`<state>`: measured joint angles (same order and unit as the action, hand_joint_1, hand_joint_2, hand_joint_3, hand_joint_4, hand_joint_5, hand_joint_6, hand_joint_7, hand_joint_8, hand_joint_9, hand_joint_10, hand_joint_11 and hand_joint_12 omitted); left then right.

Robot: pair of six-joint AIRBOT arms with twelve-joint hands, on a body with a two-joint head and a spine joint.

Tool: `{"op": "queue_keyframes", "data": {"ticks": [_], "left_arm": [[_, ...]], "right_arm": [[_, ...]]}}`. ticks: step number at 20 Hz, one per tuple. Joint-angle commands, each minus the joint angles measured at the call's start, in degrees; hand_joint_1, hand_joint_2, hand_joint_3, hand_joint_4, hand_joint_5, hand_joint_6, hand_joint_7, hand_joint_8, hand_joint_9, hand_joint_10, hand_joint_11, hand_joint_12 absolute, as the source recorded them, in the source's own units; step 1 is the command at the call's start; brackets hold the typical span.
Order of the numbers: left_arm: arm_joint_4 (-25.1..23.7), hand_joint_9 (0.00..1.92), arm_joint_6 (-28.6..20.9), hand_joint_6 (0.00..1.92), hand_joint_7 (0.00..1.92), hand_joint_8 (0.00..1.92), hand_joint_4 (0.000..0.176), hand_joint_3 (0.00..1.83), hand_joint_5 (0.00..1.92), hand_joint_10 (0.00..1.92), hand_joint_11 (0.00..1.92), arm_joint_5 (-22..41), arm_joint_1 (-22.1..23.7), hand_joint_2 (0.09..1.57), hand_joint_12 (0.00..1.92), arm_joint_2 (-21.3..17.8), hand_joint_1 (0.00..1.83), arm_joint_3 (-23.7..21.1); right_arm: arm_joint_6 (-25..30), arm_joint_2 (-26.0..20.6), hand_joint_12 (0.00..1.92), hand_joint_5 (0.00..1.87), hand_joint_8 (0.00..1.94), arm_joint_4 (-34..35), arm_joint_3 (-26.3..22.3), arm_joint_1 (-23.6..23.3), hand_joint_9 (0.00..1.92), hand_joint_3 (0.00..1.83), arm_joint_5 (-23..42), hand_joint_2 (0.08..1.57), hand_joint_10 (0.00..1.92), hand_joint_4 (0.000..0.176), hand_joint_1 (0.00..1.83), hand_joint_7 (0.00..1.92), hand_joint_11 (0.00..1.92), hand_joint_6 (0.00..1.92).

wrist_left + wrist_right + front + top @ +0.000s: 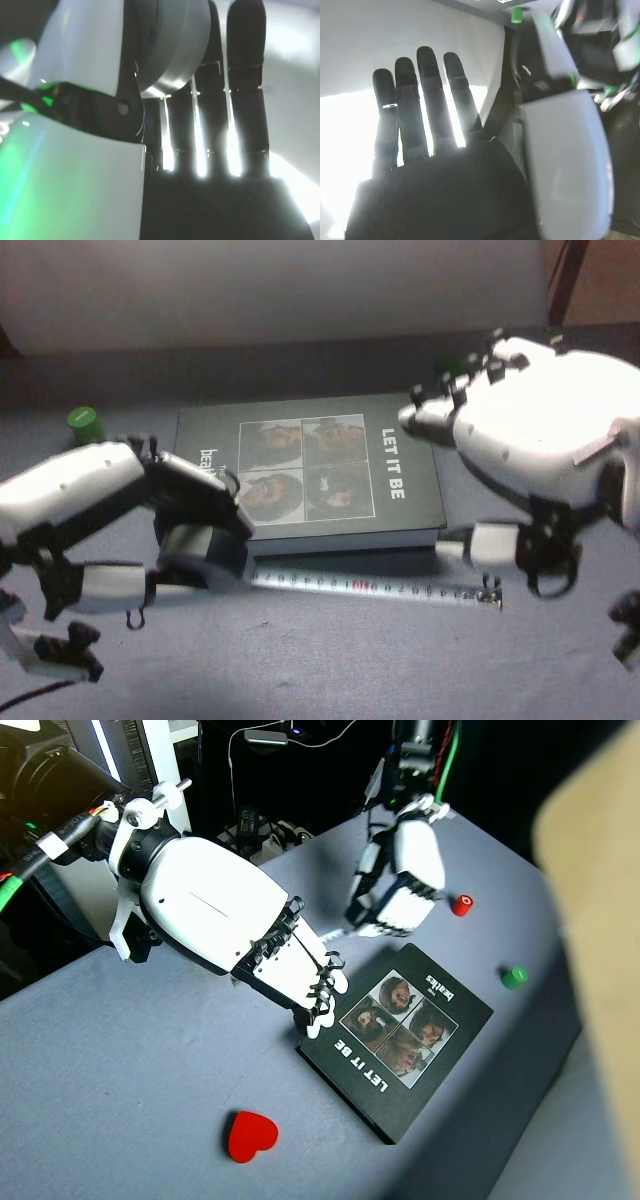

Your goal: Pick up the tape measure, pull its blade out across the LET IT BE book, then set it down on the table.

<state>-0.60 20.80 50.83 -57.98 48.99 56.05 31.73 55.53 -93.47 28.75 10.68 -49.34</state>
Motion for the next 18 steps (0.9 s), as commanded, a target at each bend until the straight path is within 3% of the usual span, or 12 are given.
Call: {"op": "queue_keyframes", "data": {"ticks": [1,4,8,10,12,14,15,18], "left_arm": [[0.81,1.00,-0.71,0.78,1.00,0.91,0.000,0.00,0.97,1.18,0.89,3.20,1.53,1.09,1.05,-0.77,1.38,-0.23],[0.70,1.03,-1.49,0.73,1.04,0.87,0.000,0.00,0.99,1.17,0.89,-0.49,5.73,1.08,1.07,-2.62,1.39,0.34],[0.15,1.06,-4.36,0.71,1.08,0.83,0.000,0.00,0.99,1.13,0.90,-6.34,11.17,1.07,1.07,-3.94,1.39,3.22],[-0.32,0.99,-5.29,0.80,0.99,0.93,0.000,0.00,0.96,1.20,0.89,-10.34,15.44,1.10,1.07,-3.61,1.38,4.86],[-0.31,1.05,-5.78,0.70,1.06,0.85,0.000,0.00,1.00,1.14,0.90,-13.59,18.73,1.07,1.08,-3.05,1.39,6.24],[-0.66,1.06,-7.36,0.67,1.07,0.82,0.000,0.00,1.03,1.13,0.90,-16.35,20.57,1.07,1.08,-2.97,1.39,6.88],[-1.19,1.01,-8.12,0.76,1.02,0.88,0.000,0.00,0.98,1.17,0.90,-16.61,20.84,1.09,1.08,-2.88,1.38,7.12],[-1.77,1.07,-10.87,0.65,1.08,0.81,0.000,0.00,1.03,1.12,0.90,-17.29,21.43,1.06,1.09,-2.82,1.39,7.78]], "right_arm": [[0.17,0.17,0.74,0.30,0.00,-5.42,0.20,-2.12,0.24,0.01,-2.37,1.14,0.00,0.000,0.90,0.32,0.00,0.00],[-1.03,2.61,0.80,0.41,0.00,-3.91,2.13,-6.99,0.27,0.01,-3.75,1.18,0.01,0.000,1.02,0.33,0.00,0.02],[-10.18,11.22,0.88,0.48,0.01,11.48,8.43,-13.34,0.32,0.00,-9.67,1.19,0.01,0.000,1.04,0.40,0.00,0.02],[-8.89,14.84,0.87,0.52,0.01,12.42,11.21,-14.33,0.36,0.00,-10.76,1.18,0.02,0.000,1.05,0.44,0.00,0.02],[-6.50,16.85,0.92,0.58,0.01,10.70,12.63,-13.95,0.40,0.00,-10.92,1.18,0.01,0.000,1.06,0.49,0.01,0.02],[-4.97,18.62,0.94,0.62,0.01,10.13,14.18,-13.38,0.44,0.00,-11.60,1.17,0.02,0.000,1.07,0.55,0.05,0.02],[-4.54,19.17,0.95,0.64,0.02,10.13,14.69,-13.27,0.47,0.00,-12.24,1.17,0.02,0.000,1.07,0.58,0.06,0.02],[-2.06,21.56,0.96,0.61,0.02,9.97,17.54,-12.83,0.51,0.00,-13.66,1.17,0.03,0.000,1.08,0.61,0.09,0.00]]}}
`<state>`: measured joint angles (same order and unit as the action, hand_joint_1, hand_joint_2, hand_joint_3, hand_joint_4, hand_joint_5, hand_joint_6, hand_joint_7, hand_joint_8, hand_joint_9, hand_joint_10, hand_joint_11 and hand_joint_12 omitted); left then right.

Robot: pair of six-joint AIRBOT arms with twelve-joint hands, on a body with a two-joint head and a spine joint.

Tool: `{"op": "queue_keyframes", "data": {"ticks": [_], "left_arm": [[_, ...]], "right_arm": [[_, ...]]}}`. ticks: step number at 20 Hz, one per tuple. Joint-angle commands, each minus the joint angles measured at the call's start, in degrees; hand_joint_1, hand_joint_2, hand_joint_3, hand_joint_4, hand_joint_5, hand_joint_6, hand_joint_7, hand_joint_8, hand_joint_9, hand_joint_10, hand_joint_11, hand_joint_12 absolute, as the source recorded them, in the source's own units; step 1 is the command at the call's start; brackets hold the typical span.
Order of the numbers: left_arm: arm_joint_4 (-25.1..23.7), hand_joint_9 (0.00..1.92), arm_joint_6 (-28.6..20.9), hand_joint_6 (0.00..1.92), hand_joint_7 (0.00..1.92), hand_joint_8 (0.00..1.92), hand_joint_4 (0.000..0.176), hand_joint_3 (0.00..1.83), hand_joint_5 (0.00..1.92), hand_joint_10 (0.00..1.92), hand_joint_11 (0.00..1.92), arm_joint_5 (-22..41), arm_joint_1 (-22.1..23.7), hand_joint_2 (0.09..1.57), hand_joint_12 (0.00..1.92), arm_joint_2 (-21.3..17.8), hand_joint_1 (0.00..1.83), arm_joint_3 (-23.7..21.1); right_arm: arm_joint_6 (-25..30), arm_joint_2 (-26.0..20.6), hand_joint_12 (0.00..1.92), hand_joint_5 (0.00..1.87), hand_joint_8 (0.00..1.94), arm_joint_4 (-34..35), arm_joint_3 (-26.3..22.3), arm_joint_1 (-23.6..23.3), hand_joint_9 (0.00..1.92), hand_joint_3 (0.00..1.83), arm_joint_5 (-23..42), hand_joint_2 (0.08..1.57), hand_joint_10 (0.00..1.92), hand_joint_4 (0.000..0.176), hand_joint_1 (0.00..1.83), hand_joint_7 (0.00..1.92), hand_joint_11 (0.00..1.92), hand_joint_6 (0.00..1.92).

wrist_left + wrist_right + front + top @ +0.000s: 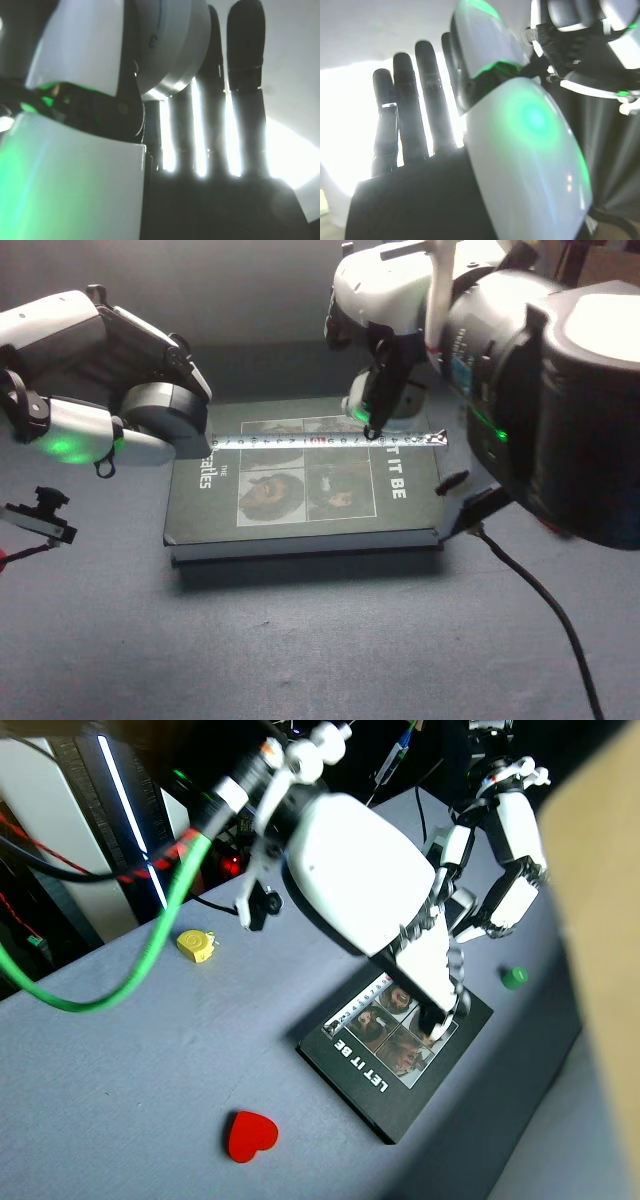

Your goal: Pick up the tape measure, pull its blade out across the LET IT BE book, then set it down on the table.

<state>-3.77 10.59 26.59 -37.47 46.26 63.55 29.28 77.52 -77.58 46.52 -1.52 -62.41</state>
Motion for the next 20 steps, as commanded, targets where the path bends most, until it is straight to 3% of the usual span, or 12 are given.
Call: {"op": "queue_keyframes", "data": {"ticks": [1,8,9,10,11,12,14,15,16,20], "left_arm": [[1.36,1.07,-0.79,0.64,1.08,0.82,0.000,0.00,1.04,1.13,0.90,6.96,0.92,1.06,1.09,-0.11,1.39,0.47],[-2.31,1.07,-6.03,0.63,1.10,0.78,0.000,0.00,1.05,1.12,0.92,7.65,-0.15,1.06,1.09,-0.14,1.39,3.25],[-2.74,1.08,-6.51,0.65,1.11,0.77,0.000,0.00,1.03,1.11,0.92,7.85,-0.17,1.06,1.08,-0.02,1.39,3.59],[-2.97,1.08,-7.08,0.65,1.11,0.77,0.000,0.00,1.03,1.11,0.92,8.28,-0.27,1.06,1.08,0.16,1.39,4.03],[-2.97,1.08,-7.35,0.64,1.10,0.78,0.000,0.00,1.04,1.11,0.93,8.29,-0.28,1.06,1.08,0.21,1.39,4.17],[-2.97,1.08,-7.48,0.63,1.09,0.78,0.000,0.00,1.05,1.11,0.94,8.30,-0.22,1.06,1.06,0.24,1.39,4.27],[-2.97,1.08,-7.67,0.63,1.09,0.78,0.000,0.00,1.05,1.10,0.95,8.30,-0.07,1.06,1.05,0.24,1.39,4.32],[-2.97,1.08,-7.68,0.62,1.09,0.78,0.000,0.00,1.05,1.10,0.95,8.37,-0.08,1.06,1.05,0.24,1.39,4.28],[-2.98,1.08,-7.86,0.62,1.09,0.78,0.000,0.00,1.05,1.10,0.95,8.42,-0.21,1.06,1.05,0.25,1.39,4.20],[-2.98,1.08,-8.53,0.64,1.10,0.79,0.000,0.00,1.04,1.11,0.95,8.51,-0.20,1.06,1.04,0.28,1.39,4.38]], "right_arm": [[0.68,0.19,0.96,0.64,0.02,-6.24,0.35,-0.50,0.53,0.00,-0.95,1.17,0.04,0.000,1.08,0.62,0.10,0.01],[0.01,2.50,0.96,0.71,0.01,-8.06,1.07,1.89,0.53,0.00,-3.75,1.17,0.03,0.000,1.07,0.62,0.10,0.03],[-0.10,2.50,0.97,0.74,0.01,-7.55,1.19,1.81,0.51,0.00,-3.48,1.23,0.01,0.000,1.08,0.58,0.05,1.05],[-0.70,2.45,0.98,0.71,0.01,-6.87,1.30,1.64,0.49,0.00,-3.03,1.25,0.00,0.000,1.06,0.55,0.03,1.32],[-1.00,2.44,0.98,0.59,0.00,-6.47,1.37,1.66,0.48,0.00,-3.03,1.22,0.01,0.000,1.05,0.54,0.03,0.67],[-1.12,2.43,0.98,0.61,0.00,-6.04,1.45,1.77,0.49,0.00,-3.03,1.20,0.01,0.000,1.05,0.54,0.05,0.28],[-0.69,2.38,0.99,0.73,0.00,-5.77,1.78,2.21,0.51,0.00,-3.06,1.20,0.01,0.000,1.05,0.57,0.07,0.06],[-0.27,2.39,1.01,0.74,0.00,-6.08,2.07,2.54,0.53,0.02,-3.11,1.22,0.01,0.000,1.06,0.59,0.09,1.08],[1.19,2.51,1.01,0.71,0.00,-8.73,2.75,3.44,0.54,0.02,-3.39,1.25,0.01,0.000,1.06,0.60,0.09,1.33],[1.98,2.59,1.01,0.71,0.00,-8.29,3.97,3.70,0.56,0.00,-3.23,1.25,0.01,0.000,1.06,0.62,0.08,1.38]]}}
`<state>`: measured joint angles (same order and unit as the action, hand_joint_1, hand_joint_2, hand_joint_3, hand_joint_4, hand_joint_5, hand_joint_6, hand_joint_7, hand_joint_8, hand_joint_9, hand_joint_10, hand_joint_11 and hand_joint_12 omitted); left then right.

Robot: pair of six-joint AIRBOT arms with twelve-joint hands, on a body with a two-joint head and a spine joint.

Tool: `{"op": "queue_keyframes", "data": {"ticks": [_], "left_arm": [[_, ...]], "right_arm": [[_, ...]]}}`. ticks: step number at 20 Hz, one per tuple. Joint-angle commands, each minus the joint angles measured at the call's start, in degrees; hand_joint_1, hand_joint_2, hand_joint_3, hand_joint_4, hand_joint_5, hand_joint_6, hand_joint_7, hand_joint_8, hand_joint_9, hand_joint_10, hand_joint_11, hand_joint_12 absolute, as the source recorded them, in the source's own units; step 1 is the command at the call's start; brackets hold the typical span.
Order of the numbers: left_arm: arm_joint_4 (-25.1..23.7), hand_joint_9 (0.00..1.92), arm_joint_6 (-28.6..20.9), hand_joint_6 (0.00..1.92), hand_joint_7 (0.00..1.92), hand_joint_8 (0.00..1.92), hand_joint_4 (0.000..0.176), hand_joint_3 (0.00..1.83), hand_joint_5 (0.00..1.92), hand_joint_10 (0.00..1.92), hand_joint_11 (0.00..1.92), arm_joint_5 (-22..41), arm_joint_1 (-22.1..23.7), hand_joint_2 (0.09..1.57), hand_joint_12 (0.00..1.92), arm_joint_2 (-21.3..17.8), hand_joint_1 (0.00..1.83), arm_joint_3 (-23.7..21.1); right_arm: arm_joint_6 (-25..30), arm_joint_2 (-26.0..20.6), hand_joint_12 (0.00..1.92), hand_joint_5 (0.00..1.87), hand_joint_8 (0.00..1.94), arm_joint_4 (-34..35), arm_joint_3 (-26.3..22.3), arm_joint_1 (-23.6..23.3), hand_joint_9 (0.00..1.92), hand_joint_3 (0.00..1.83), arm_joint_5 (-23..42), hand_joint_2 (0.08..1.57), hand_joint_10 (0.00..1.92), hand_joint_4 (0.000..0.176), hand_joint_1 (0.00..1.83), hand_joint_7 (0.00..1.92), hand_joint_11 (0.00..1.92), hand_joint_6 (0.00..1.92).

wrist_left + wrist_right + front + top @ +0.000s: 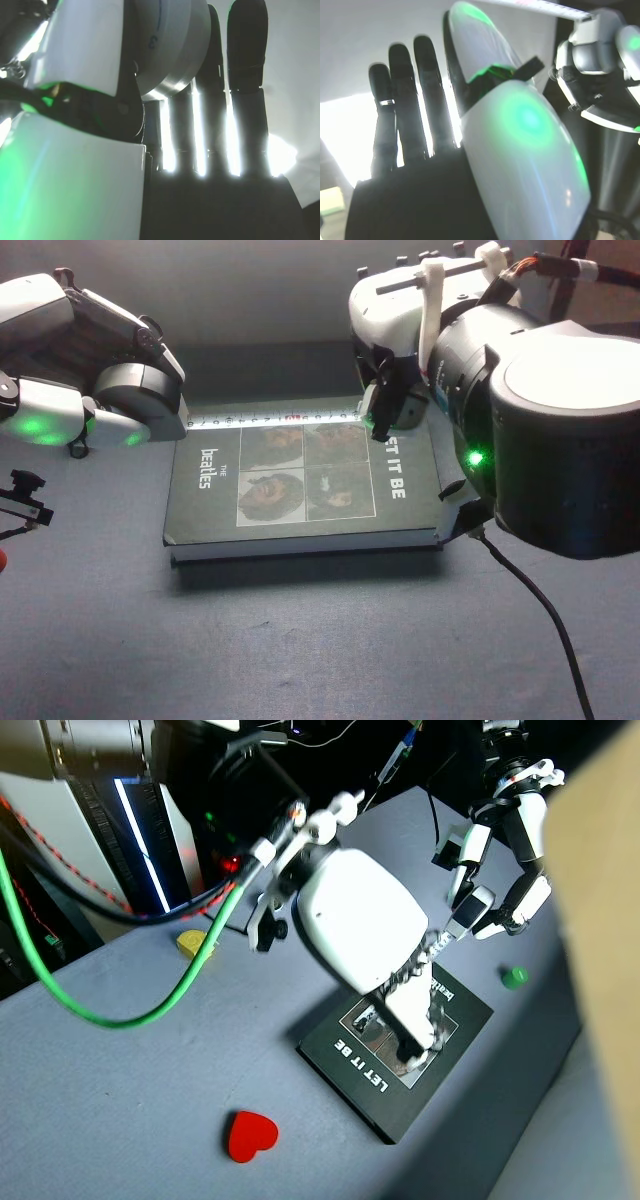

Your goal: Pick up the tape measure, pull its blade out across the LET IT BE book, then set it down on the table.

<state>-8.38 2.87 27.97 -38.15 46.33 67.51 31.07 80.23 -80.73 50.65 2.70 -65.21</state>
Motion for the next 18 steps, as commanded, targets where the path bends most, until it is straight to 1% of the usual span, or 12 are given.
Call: {"op": "queue_keyframes", "data": {"ticks": [1,2,3,4,6,10,11,16,18], "left_arm": [[1.63,1.08,-0.95,0.61,1.11,0.77,0.000,0.00,1.05,1.10,0.95,7.31,0.47,1.06,1.04,0.27,1.39,0.48],[1.63,1.09,-0.98,0.62,1.10,0.77,0.000,0.00,1.05,1.09,0.95,7.36,0.45,1.06,1.04,0.37,1.39,0.56],[1.63,1.09,-1.03,0.62,1.10,0.77,0.000,0.00,1.05,1.09,0.95,7.41,0.45,1.06,1.04,0.44,1.39,0.59],[1.63,1.09,-1.04,0.62,1.10,0.77,0.000,0.00,1.05,1.09,0.95,7.51,0.46,1.06,1.04,0.46,1.39,0.57],[1.42,1.09,-1.05,0.62,1.10,0.77,0.000,0.00,1.05,1.09,0.95,7.55,0.65,1.06,1.04,0.46,1.39,0.51],[1.41,1.09,-1.08,0.61,1.10,0.78,0.000,0.00,1.06,1.09,0.95,7.55,0.59,1.06,1.04,0.46,1.39,0.40],[1.26,1.09,-1.16,0.64,1.10,0.78,0.000,0.00,1.04,1.10,0.94,7.55,0.58,1.06,1.04,0.46,1.39,0.40],[0.88,1.09,-1.52,0.65,1.09,0.79,0.000,0.00,1.03,1.10,0.95,7.55,0.46,1.06,1.05,0.47,1.39,0.41],[0.53,1.09,-1.72,0.63,1.07,0.82,0.000,0.00,1.05,1.10,0.94,7.55,0.44,1.06,1.05,0.48,1.39,0.45]], "right_arm": [[0.19,-0.11,0.99,0.72,0.01,-5.12,0.01,-0.34,0.56,0.01,-0.38,1.23,0.01,0.000,1.08,0.62,0.09,1.20],[0.19,-0.09,0.98,0.62,0.01,-5.12,0.18,-0.22,0.55,0.00,-0.28,1.22,0.01,0.000,1.05,0.63,0.09,0.66],[0.15,-0.08,0.96,0.62,0.00,-5.13,0.40,-0.12,0.55,0.00,-0.19,1.21,0.00,0.000,1.05,0.63,0.07,0.27],[0.12,-0.08,0.96,0.64,0.00,-5.13,0.48,-0.12,0.53,0.00,-0.18,1.20,0.01,0.000,1.05,0.63,0.07,0.10],[-0.22,-0.11,0.95,0.61,0.00,-5.15,0.51,-0.43,0.47,0.00,-0.17,1.20,0.00,0.000,1.03,0.56,0.04,0.03],[-0.27,-0.29,0.95,0.56,0.00,-5.78,0.52,-0.82,0.42,0.00,-0.08,1.19,0.00,0.000,1.01,0.50,0.01,0.00],[-0.22,-0.26,0.93,0.53,0.00,-5.78,0.52,-0.63,0.40,0.00,0.09,1.19,0.00,0.000,1.01,0.48,0.00,0.00],[-0.16,0.25,0.92,0.49,0.00,-5.78,0.76,0.35,0.39,0.00,0.92,1.18,0.00,0.000,1.00,0.47,0.00,0.00],[-0.45,0.72,0.92,0.52,0.01,-5.78,1.19,0.85,0.40,0.00,0.98,1.18,0.00,0.000,1.00,0.48,0.00,0.01]]}}
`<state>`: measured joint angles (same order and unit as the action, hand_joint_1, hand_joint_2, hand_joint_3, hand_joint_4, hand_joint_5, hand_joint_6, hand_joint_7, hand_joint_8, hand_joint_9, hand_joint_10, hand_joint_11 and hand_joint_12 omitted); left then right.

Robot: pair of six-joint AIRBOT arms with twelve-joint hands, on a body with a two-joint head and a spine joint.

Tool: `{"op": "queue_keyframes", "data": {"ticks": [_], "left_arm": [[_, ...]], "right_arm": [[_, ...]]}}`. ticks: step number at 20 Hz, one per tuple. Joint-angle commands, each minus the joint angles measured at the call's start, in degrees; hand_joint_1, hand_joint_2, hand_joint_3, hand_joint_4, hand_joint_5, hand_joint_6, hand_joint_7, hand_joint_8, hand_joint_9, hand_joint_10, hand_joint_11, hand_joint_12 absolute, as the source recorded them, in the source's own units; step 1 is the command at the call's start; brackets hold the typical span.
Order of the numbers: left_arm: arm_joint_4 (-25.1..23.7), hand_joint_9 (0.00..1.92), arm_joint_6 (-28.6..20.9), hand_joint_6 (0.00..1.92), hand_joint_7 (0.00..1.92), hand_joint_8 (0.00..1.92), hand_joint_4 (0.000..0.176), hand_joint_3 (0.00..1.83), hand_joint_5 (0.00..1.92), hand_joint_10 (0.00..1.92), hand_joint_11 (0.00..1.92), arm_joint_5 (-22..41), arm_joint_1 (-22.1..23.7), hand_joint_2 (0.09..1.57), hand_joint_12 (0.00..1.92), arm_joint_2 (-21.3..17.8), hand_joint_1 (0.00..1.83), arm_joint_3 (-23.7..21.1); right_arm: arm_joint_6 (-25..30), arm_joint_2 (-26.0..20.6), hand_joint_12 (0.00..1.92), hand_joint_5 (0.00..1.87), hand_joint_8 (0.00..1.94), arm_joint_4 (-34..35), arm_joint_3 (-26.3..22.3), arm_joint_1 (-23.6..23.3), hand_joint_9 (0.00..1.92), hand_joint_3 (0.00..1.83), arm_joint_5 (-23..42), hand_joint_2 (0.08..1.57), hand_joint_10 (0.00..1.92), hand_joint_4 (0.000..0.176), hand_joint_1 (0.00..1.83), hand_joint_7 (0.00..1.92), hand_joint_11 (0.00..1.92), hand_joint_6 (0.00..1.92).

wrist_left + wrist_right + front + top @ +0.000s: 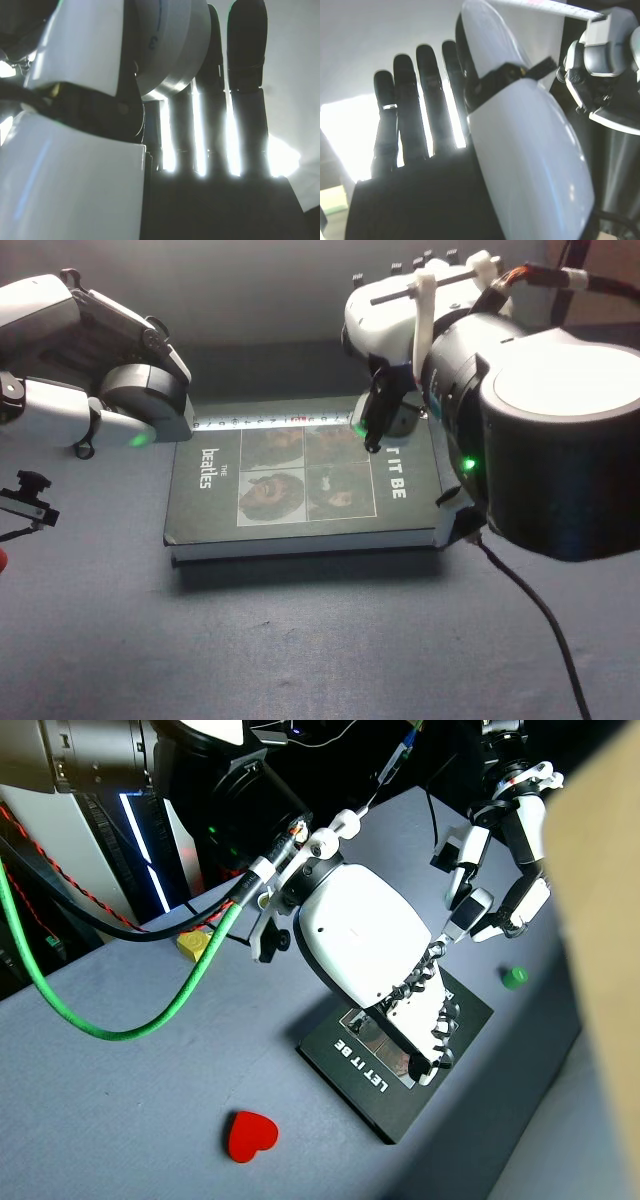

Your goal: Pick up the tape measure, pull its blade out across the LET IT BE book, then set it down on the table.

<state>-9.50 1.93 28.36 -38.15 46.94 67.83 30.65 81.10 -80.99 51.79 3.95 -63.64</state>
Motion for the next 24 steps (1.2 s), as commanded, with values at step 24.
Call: {"op": "queue_keyframes", "data": {"ticks": [24], "left_arm": [[1.34,0.99,-1.24,0.73,0.97,0.97,0.000,0.00,1.00,1.20,0.93,7.52,0.19,1.09,1.02,0.03,1.38,0.35]], "right_arm": [[0.58,0.41,0.94,0.52,0.00,-3.61,0.70,0.23,0.46,0.00,-0.39,1.17,0.01,0.000,0.98,0.54,0.03,0.00]]}}
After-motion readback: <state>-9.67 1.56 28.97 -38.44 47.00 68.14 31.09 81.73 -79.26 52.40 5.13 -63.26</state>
